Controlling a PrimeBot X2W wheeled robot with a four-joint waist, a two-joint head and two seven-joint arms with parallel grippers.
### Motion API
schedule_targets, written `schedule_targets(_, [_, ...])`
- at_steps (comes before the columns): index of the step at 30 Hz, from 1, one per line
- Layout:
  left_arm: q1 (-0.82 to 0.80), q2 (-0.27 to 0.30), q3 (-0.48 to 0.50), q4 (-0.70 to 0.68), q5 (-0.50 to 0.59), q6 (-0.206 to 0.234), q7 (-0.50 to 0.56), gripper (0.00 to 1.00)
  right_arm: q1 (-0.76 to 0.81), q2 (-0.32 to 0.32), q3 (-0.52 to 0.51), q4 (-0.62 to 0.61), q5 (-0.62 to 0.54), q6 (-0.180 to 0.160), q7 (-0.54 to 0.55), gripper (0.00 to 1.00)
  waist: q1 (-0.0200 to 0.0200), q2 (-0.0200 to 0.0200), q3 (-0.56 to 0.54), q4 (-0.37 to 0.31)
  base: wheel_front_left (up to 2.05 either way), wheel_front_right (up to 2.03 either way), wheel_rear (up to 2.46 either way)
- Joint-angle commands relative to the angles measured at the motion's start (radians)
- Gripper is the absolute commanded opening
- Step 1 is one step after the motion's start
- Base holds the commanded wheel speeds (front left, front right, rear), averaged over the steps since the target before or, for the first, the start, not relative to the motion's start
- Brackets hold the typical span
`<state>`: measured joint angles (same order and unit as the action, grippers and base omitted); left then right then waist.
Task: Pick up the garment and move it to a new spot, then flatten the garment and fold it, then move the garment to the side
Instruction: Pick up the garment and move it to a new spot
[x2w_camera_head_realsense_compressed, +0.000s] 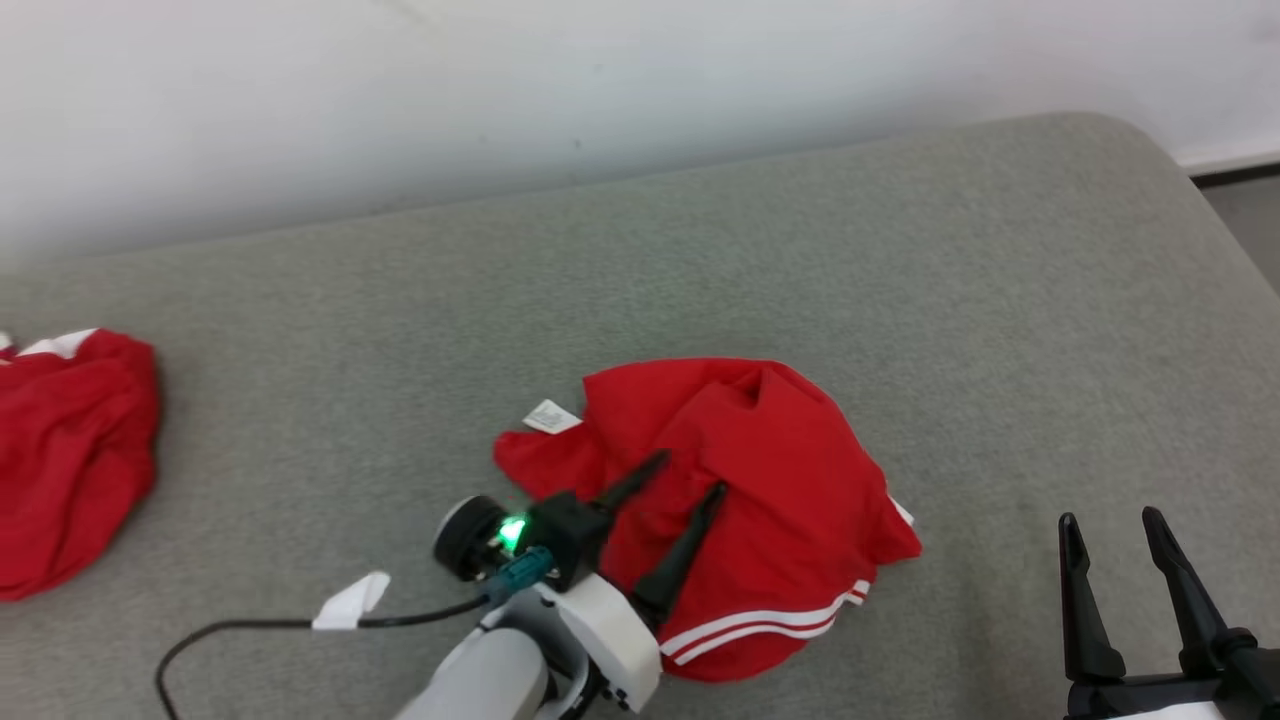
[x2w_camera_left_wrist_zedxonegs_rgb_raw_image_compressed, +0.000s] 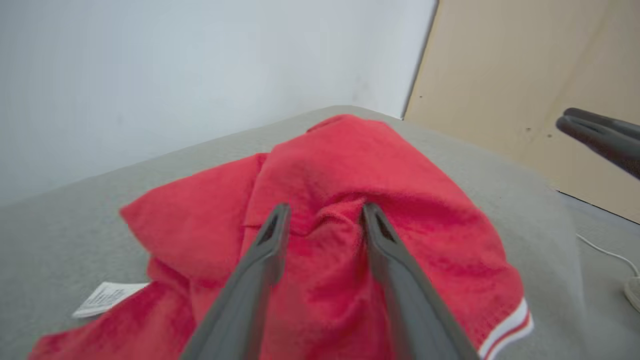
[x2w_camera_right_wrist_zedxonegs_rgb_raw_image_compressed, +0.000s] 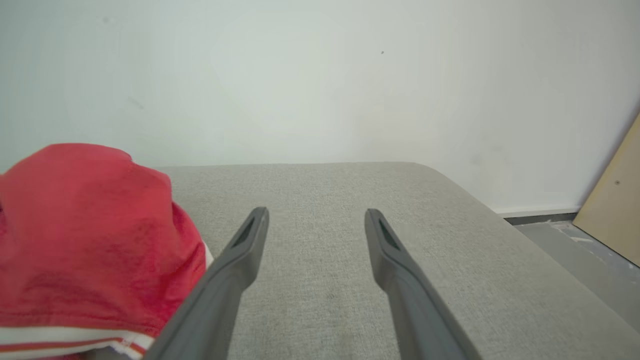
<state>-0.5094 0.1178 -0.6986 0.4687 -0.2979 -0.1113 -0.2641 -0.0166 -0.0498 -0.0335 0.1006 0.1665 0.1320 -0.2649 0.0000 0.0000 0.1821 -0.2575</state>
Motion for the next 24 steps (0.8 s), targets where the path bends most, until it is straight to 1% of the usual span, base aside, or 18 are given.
schedule_targets(1, [0.023, -0.002, 0.01, 0.004, 0.019, 0.004, 0.0, 1.0, 0.012, -0.002, -0.003, 0.004, -0.012, -0.002, 0.001, 1.0, 0.0, 0.0, -0.028, 0.032, 0.0, 0.0, 0.0])
schedule_targets(4, [0.053, -0.005, 0.06, -0.004, 0.029, 0.009, 0.0, 1.0, 0.017, -0.002, -0.002, 0.005, -0.026, -0.002, 0.001, 1.0, 0.0, 0.0, -0.055, 0.067, 0.0, 0.0, 0.0])
schedule_targets(6, [0.08, -0.003, 0.1, -0.03, 0.031, 0.02, 0.0, 1.0, 0.02, -0.002, -0.006, 0.004, -0.035, -0.002, 0.001, 1.0, 0.0, 0.0, -0.072, 0.09, 0.0, 0.0, 0.0])
schedule_targets(12, [0.194, -0.003, 0.205, -0.128, 0.052, 0.024, 0.0, 1.0, 0.04, -0.002, -0.018, 0.0, -0.062, -0.002, 0.001, 1.0, 0.0, 0.0, -0.127, 0.153, 0.0, 0.0, 0.0])
schedule_targets(17, [0.302, -0.006, 0.281, -0.21, 0.074, 0.023, 0.0, 1.0, 0.046, -0.008, -0.027, 0.004, -0.074, -0.002, 0.001, 1.0, 0.0, 0.0, -0.159, 0.184, 0.0, 0.0, 0.0])
schedule_targets(21, [0.39, -0.017, 0.378, -0.273, 0.082, 0.053, 0.0, 1.0, 0.058, -0.014, -0.03, 0.008, -0.081, -0.002, 0.001, 1.0, 0.0, 0.0, -0.177, 0.202, 0.0, 0.0, 0.0])
schedule_targets(24, [0.448, -0.029, 0.428, -0.308, 0.096, 0.057, -0.001, 1.0, 0.067, -0.016, -0.032, 0.014, -0.087, -0.002, 0.001, 1.0, 0.0, 0.0, -0.187, 0.216, 0.0, 0.0, 0.0])
